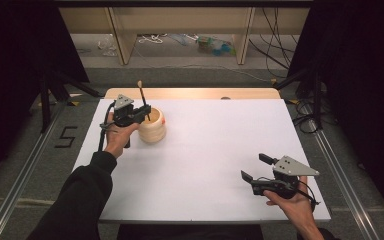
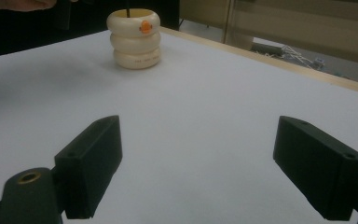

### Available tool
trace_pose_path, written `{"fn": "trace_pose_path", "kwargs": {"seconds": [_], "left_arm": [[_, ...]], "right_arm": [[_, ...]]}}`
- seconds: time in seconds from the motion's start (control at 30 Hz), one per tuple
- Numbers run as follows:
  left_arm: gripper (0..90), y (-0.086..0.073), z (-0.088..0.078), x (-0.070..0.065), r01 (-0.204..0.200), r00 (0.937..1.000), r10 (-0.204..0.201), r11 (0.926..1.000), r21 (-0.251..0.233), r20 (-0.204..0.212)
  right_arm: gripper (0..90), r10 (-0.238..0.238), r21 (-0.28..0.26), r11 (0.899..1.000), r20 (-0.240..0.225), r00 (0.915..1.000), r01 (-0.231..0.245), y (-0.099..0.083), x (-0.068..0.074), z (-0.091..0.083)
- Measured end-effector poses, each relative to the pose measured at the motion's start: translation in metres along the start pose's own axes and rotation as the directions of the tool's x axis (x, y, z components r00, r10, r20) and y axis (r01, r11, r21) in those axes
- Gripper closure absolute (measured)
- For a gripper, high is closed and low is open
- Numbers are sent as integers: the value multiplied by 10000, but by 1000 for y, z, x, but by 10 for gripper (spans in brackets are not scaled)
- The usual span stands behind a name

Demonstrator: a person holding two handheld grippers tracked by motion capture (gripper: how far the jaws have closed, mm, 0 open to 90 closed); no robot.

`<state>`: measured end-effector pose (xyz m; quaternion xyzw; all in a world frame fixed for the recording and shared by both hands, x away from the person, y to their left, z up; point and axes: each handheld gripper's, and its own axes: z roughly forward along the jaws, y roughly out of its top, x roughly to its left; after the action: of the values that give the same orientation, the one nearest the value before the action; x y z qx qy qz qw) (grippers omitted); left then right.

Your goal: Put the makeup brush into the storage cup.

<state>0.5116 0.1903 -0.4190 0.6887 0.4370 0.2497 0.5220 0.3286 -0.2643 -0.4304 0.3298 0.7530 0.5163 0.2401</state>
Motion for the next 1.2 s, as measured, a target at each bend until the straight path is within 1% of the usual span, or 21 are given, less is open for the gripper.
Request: {"fn": "trace_pose_path", "kwargs": {"seconds": [0.03, 0.13, 0.2, 0.23, 0.33, 0.37, 0.43, 0.5, 0.53, 0.6, 0.63, 0.73, 0.8, 0.83, 0.87, 0.9, 0.93, 1.07, 1.13, 1.2], "left_arm": [[833, 0, 0, 0, -89, 10000, 89, 10000, 30, -16], [833, -2, 2, 1, -14, 10000, 13, 9999, 111, 15], [833, -2, 3, 2, -89, 10000, 90, 9998, 167, -15], [833, -3, 3, 2, -90, 10000, 90, 9997, 214, -5], [833, -4, 4, 1, -57, 10000, 58, 9997, 258, -43], [833, -4, 3, 2, -125, 9999, 126, 9994, 315, -54], [833, -5, 4, 2, -148, 9999, 151, 9994, 327, -75], [833, -5, 4, 2, -142, 9999, 144, 9993, 336, -48], [833, -5, 4, 2, -211, 9998, 212, 9991, 361, -41], [833, -6, 5, 2, -108, 9999, 109, 9992, 395, -10], [833, -6, 5, 2, -159, 9999, 160, 9990, 421, -20], [833, -6, 5, 2, -127, 9999, 129, 9987, 497, -39], [833, -7, 5, 2, -132, 9999, 135, 9985, 533, -39], [833, -7, 6, 2, -129, 9999, 133, 9984, 557, -53], [833, -7, 6, 3, -143, 9999, 147, 9982, 586, -65], [833, -7, 6, 3, -161, 9998, 165, 9980, 605, -68], [832, -8, 6, 3, -123, 9999, 127, 9979, 638, -64], [832, -9, 7, 3, -132, 9999, 138, 9975, 691, -81], [832, -9, 8, 4, -66, 9999, 74, 9976, 694, -112], [832, -11, 8, 4, 9, 9999, 0, 9970, 777, -115]], "right_arm": [[166, -6, 57, 10000, 34, 10000, 5, 0, 0, -1], [166, -9, 59, 10000, 31, 10000, 8, 0, 0, -1], [166, -9, 52, 10000, 26, 10000, 9, 0, 0, -1], [166, 2, -52, 10000, -7, 10000, -2, 0, 0, 0], [166, -17, 16, 10000, -4, 10000, 17, 0, 0, 0], [166, -30, 62, 10000, 14, 10000, 29, 0, 0, 0], [166, 146, 204, 9997, -51, 9999, -145, 0, 1, -1], [166, 148, 218, 9997, -53, 9999, -147, 0, 1, -1], [167, 169, 211, 9996, -77, 9998, -168, 0, 1, -1], [166, 156, 205, 9997, -59, 9999, -155, 0, 1, -1], [166, 167, 219, 9996, -70, 9998, -166, 0, 1, -1], [167, 67, 135, 9999, -55, 10000, -66, 0, 1, -1], [167, 149, 196, 9997, -86, 9999, -147, 0, 1, -1], [167, 103, 189, 9998, -76, 9999, -102, 0, 1, -1], [166, 167, 162, 9997, -114, 9998, -165, 0, 1, 0], [167, 84, 95, 9999, -85, 9999, -83, 0, 1, 0], [167, -15, -98, 10000, -26, 10000, 15, 0, 0, 1], [167, -37, -84, 10000, -32, 10000, 37, 0, 0, 2], [167, -73, 49, 10000, 11, 10000, 73, 0, 0, 1], [167, -71, 46, 10000, 15, 10000, 71, 0, 1, 1]]}}
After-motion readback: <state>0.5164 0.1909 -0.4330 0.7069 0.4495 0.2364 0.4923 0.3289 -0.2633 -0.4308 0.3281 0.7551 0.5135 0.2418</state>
